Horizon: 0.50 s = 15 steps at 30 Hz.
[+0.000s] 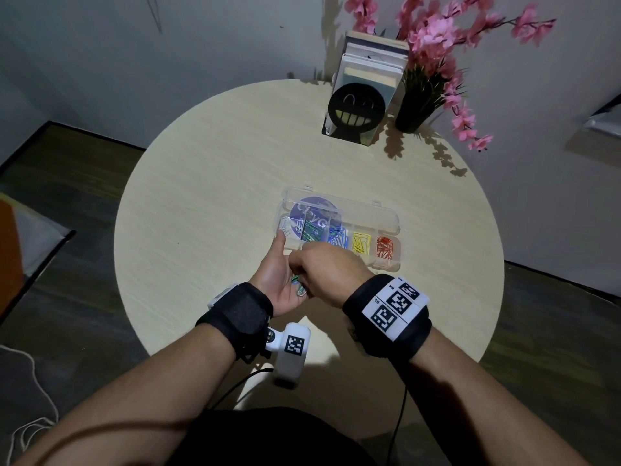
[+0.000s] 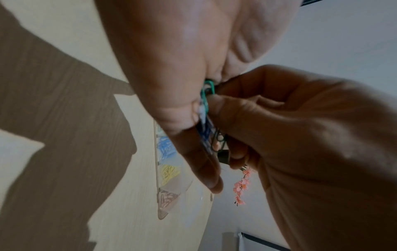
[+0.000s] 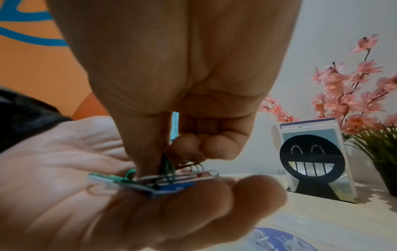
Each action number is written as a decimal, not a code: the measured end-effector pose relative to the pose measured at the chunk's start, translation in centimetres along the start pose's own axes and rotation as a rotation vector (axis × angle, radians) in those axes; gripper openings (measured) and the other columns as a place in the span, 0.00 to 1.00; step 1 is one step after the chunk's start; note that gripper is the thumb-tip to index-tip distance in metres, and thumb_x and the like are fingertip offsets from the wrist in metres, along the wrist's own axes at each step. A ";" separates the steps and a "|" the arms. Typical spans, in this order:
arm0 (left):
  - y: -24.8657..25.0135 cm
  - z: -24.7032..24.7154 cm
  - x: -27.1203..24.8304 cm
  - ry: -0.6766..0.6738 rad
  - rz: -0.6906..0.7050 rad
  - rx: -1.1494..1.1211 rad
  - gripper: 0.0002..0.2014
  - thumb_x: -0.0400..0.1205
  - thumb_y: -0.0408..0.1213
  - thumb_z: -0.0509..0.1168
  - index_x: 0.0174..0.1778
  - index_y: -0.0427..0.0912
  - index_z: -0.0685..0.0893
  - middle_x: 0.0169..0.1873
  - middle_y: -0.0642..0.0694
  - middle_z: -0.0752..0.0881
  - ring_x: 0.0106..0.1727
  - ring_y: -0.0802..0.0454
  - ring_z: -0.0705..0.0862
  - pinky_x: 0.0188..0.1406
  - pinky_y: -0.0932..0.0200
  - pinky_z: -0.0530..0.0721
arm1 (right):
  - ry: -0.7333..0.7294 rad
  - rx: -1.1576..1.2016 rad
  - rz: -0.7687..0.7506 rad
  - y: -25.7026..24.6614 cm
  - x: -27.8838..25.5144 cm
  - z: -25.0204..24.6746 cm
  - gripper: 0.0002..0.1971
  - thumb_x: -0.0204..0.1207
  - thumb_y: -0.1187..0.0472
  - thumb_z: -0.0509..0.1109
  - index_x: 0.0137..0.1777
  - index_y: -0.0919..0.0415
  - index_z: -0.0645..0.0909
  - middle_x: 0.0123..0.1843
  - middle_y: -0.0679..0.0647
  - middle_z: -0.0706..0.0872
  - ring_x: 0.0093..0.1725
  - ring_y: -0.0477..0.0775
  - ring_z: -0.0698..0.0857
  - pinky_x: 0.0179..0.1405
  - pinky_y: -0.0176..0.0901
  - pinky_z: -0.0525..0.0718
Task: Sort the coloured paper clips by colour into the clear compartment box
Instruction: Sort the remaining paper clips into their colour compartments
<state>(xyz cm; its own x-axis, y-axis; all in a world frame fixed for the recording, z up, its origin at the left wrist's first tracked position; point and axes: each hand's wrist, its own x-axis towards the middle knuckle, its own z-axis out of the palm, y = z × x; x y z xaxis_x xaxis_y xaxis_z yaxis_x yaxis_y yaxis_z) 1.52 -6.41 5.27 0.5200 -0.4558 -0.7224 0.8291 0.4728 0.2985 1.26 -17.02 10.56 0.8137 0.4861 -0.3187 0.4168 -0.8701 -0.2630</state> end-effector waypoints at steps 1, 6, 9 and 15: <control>0.1 -0.1 0.1 -0.013 0.004 -0.004 0.41 0.81 0.69 0.42 0.49 0.36 0.87 0.37 0.38 0.87 0.35 0.47 0.88 0.32 0.58 0.88 | 0.005 0.060 0.004 0.3 0.1 -0.1 0.04 0.77 0.61 0.62 0.45 0.54 0.78 0.42 0.54 0.76 0.44 0.60 0.80 0.34 0.48 0.74; 0.7 -0.3 0.4 -0.110 0.036 -0.036 0.42 0.84 0.63 0.42 0.40 0.28 0.88 0.34 0.33 0.88 0.38 0.42 0.90 0.41 0.46 0.90 | 0.074 0.391 0.106 2.4 0.6 -0.8 0.04 0.74 0.61 0.70 0.38 0.54 0.79 0.36 0.50 0.82 0.40 0.52 0.79 0.42 0.47 0.79; 1.0 -0.5 0.5 -0.107 0.058 -0.029 0.33 0.87 0.56 0.46 0.48 0.29 0.84 0.38 0.34 0.89 0.41 0.41 0.91 0.46 0.45 0.88 | 0.122 0.612 0.152 3.2 0.6 -1.2 0.05 0.73 0.63 0.72 0.38 0.54 0.81 0.31 0.47 0.82 0.33 0.46 0.79 0.38 0.43 0.79; 2.0 -2.2 0.5 -0.076 0.078 -0.120 0.24 0.86 0.42 0.48 0.58 0.27 0.82 0.52 0.27 0.87 0.49 0.33 0.89 0.52 0.45 0.86 | 0.317 0.777 0.397 7.0 3.5 -0.3 0.12 0.72 0.64 0.73 0.30 0.52 0.78 0.25 0.45 0.78 0.25 0.46 0.74 0.32 0.39 0.74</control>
<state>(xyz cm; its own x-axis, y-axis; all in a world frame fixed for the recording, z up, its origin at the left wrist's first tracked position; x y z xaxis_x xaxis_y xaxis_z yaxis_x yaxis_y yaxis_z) 3.00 -4.03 4.18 0.5997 -0.4678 -0.6493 0.7575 0.5935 0.2720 7.10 -21.46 7.85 0.9591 0.0197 -0.2823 -0.2114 -0.6134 -0.7610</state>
